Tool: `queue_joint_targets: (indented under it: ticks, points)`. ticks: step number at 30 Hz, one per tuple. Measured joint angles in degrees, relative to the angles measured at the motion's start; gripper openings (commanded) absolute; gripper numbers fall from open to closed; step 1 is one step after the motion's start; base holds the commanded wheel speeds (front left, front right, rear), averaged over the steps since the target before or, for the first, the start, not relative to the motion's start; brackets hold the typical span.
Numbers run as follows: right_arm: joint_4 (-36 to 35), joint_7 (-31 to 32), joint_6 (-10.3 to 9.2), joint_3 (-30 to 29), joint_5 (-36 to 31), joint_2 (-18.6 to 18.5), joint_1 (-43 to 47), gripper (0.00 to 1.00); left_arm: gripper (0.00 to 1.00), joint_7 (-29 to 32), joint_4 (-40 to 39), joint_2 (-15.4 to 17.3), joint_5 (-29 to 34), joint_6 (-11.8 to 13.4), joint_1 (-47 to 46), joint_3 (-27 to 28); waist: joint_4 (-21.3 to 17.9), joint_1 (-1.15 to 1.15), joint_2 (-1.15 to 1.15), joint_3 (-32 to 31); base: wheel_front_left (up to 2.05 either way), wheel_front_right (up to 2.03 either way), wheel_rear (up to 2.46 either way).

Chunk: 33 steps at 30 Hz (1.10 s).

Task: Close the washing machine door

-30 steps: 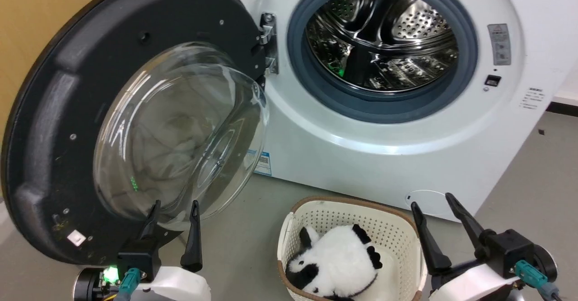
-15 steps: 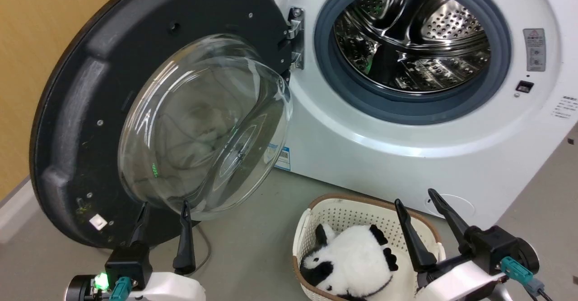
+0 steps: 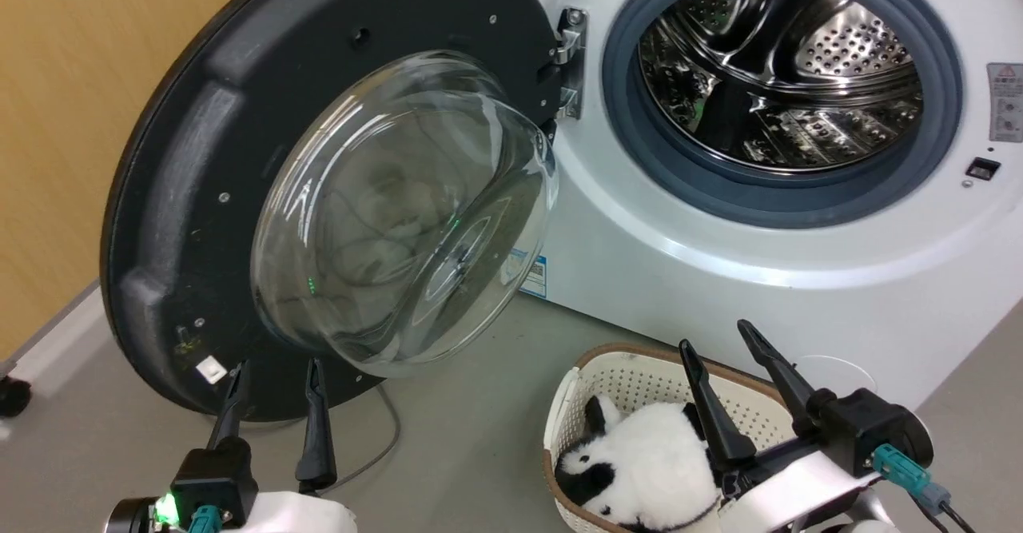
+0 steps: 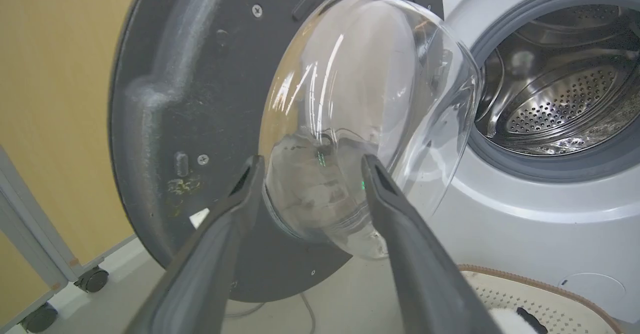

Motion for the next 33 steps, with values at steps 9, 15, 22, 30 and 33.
queue_joint_targets:
  ticks: [9,15,22,30,33]
  points:
    - [0.3,-1.3,0.0,1.9,1.0,-0.3,-0.7,1.0,1.0,-1.3,-0.7,0.0,-0.6,0.8,0.5,0.1,2.6,0.0,0.0,0.1,0.0,0.0,0.0]
    - [0.3,-1.8,0.0,2.7,1.3,-0.6,-0.7,1.0,1.0,-1.8,-1.0,0.0,-0.8,1.3,0.8,0.2,3.8,0.0,0.0,0.1,0.0,0.0,0.0]
    - [0.6,-2.6,0.0,3.8,2.5,-0.8,-1.2,1.0,1.0,-2.8,-1.6,0.0,-0.9,1.8,1.3,0.3,5.5,0.01,0.0,0.1,0.0,0.0,0.0]
    - [0.8,-3.8,0.0,5.0,3.2,-0.9,-1.8,1.0,1.0,-3.8,-1.6,0.0,-2.0,2.0,2.3,0.9,7.6,0.01,0.0,0.0,0.0,0.0,0.0]
    - [0.8,-4.3,0.0,5.3,3.5,-1.0,-1.8,1.0,1.0,-4.3,-1.4,0.0,-2.0,2.0,2.4,1.0,8.3,0.01,0.0,-0.1,0.0,0.0,0.0]
